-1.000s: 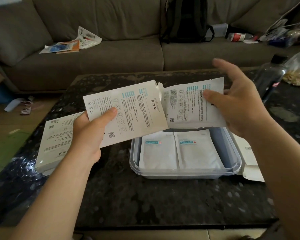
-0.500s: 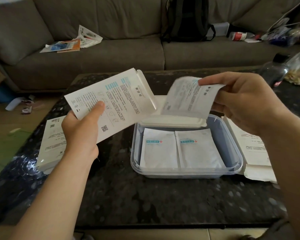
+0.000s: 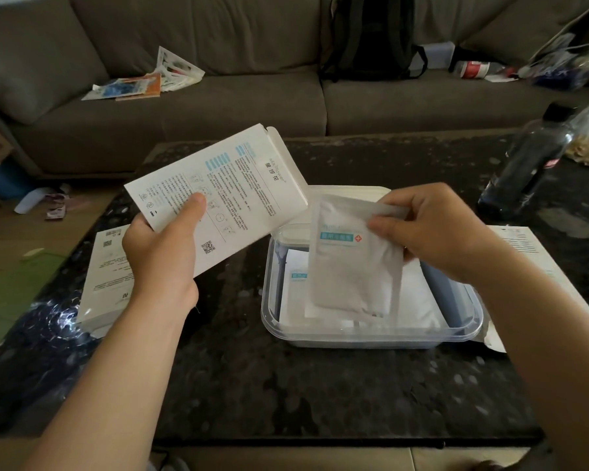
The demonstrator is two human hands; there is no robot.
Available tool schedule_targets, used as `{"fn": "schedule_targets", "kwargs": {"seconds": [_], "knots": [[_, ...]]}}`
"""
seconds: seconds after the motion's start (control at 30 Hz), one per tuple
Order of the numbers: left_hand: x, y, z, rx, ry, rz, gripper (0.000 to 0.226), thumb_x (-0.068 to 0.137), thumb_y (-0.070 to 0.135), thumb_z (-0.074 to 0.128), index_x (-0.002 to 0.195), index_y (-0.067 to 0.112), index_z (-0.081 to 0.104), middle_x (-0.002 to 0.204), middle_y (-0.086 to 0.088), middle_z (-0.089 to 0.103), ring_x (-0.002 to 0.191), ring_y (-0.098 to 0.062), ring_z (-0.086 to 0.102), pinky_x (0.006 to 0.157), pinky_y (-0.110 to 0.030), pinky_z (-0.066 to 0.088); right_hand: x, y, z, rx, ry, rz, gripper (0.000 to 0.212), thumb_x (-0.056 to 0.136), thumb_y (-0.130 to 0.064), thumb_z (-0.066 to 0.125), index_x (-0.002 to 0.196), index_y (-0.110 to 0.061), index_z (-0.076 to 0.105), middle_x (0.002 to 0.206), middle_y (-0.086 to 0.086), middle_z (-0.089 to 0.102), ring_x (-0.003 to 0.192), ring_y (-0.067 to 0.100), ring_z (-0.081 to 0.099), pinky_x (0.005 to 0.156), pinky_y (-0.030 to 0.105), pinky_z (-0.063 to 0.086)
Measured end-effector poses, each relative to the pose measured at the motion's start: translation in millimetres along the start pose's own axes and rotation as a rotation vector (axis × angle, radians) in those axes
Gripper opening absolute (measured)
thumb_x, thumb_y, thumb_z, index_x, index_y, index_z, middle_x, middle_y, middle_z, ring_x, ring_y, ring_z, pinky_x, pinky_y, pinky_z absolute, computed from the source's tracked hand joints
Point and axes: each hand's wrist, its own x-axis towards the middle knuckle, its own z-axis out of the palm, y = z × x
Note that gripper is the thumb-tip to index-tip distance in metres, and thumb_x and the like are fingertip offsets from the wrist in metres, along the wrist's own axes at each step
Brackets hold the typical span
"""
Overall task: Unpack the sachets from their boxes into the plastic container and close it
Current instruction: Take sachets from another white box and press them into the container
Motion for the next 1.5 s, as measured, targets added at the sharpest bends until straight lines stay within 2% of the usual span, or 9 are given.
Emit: {"fn": "schedule_targets", "kwargs": {"seconds": [0.13, 0.27, 0.4, 0.5, 0.67, 0.77, 0.83, 0.97, 1.5], "knots": [[1.5, 0.9, -0.4, -0.017, 0.007, 0.003, 0.031, 0.09, 0.022, 0.083, 0.119, 0.025, 0.073, 0.107, 0.01, 0.081, 0.095, -0.01, 0.079, 0.082, -0.041, 0.065, 7.0, 10.9, 17.3, -0.012, -0.054, 0.127, 0.006, 0.092, -0.017, 0.069, 0.092, -0.017, 0.076, 0.089, -0.003, 0.075, 0.077, 0.014, 0.075, 0.062, 0.033, 0.064], [1.9, 1.4, 0.7, -0.019, 0.007, 0.0, 0.031, 0.089, 0.023, 0.084, 0.119, 0.026, 0.073, 0.106, 0.01, 0.081, 0.094, -0.01, 0.079, 0.082, -0.042, 0.065, 13.1, 17.0, 36.3, 0.0, -0.079, 0.224, 0.008, 0.093, -0.019, 0.069, 0.1, -0.018, 0.072, 0.096, -0.003, 0.073, 0.084, 0.015, 0.072, 0.061, 0.029, 0.063], [1.5, 0.7, 1.2, -0.017, 0.005, -0.014, 0.03, 0.089, 0.023, 0.084, 0.117, 0.024, 0.073, 0.105, 0.009, 0.081, 0.093, -0.011, 0.079, 0.081, -0.042, 0.066, 17.4, 19.6, 51.5, -0.126, -0.048, 0.207, 0.006, 0.092, -0.025, 0.07, 0.097, -0.022, 0.067, 0.099, -0.006, 0.068, 0.083, 0.012, 0.066, 0.067, 0.026, 0.059], [1.9, 0.7, 1.3, -0.008, -0.003, -0.021, 0.031, 0.089, 0.025, 0.084, 0.118, 0.026, 0.073, 0.106, 0.01, 0.081, 0.093, -0.01, 0.079, 0.081, -0.041, 0.066, 17.1, 17.9, 54.9, -0.345, -0.059, 0.206, 0.029, 0.089, -0.033, 0.074, 0.113, -0.025, 0.061, 0.104, -0.007, 0.061, 0.084, 0.013, 0.06, 0.08, 0.029, 0.056], [4.0, -0.2, 0.0, -0.001, -0.026, -0.025, 0.034, 0.088, 0.026, 0.085, 0.12, 0.027, 0.072, 0.107, 0.01, 0.081, 0.094, -0.011, 0.079, 0.082, -0.043, 0.065, 6.8, 14.0, 48.2, -0.783, -0.142, 0.086, 0.071, 0.08, -0.048, 0.079, 0.139, -0.032, 0.042, 0.137, 0.001, 0.052, 0.114, 0.023, 0.057, 0.098, 0.041, 0.052], [3.2, 0.1, 0.9, 0.005, -0.027, -0.03, 0.034, 0.088, 0.027, 0.085, 0.12, 0.028, 0.072, 0.106, 0.011, 0.081, 0.094, -0.01, 0.079, 0.082, -0.043, 0.066, 0.7, 14.8, 38.5, -0.736, -0.374, 0.022, 0.081, 0.075, -0.057, 0.079, 0.144, -0.042, 0.038, 0.153, -0.011, 0.038, 0.137, 0.019, 0.042, 0.112, 0.042, 0.038], [1.7, 0.9, 1.5, 0.011, -0.033, -0.031, 0.033, 0.088, 0.027, 0.084, 0.12, 0.029, 0.072, 0.106, 0.011, 0.081, 0.094, -0.009, 0.079, 0.083, -0.043, 0.065, -2.5, 18.0, 36.4, -0.721, -0.537, 0.05, 0.092, 0.075, -0.061, 0.077, 0.15, -0.048, 0.027, 0.162, -0.018, 0.022, 0.148, 0.016, 0.028, 0.119, 0.042, 0.027], [-2.2, 2.6, 2.4, 0.008, -0.036, -0.04, 0.03, 0.089, 0.025, 0.084, 0.117, 0.028, 0.073, 0.104, 0.012, 0.081, 0.093, -0.009, 0.079, 0.083, -0.042, 0.066, -3.7, 26.5, 44.1, -0.815, -0.634, 0.025, 0.089, 0.085, -0.061, 0.066, 0.155, -0.049, 0.012, 0.166, -0.02, 0.006, 0.155, 0.014, 0.007, 0.123, 0.041, 0.015], [-2.3, 2.9, 4.2, 0.014, -0.043, -0.038, 0.031, 0.089, 0.024, 0.084, 0.118, 0.027, 0.073, 0.104, 0.011, 0.081, 0.093, -0.009, 0.079, 0.084, -0.042, 0.065, -0.6, 16.8, 64.5, -0.841, -0.695, -0.096, 0.088, 0.089, -0.069, 0.05, 0.155, -0.048, -0.005, 0.166, -0.014, -0.014, 0.154, 0.019, -0.011, 0.123, 0.04, 0.004]]}}
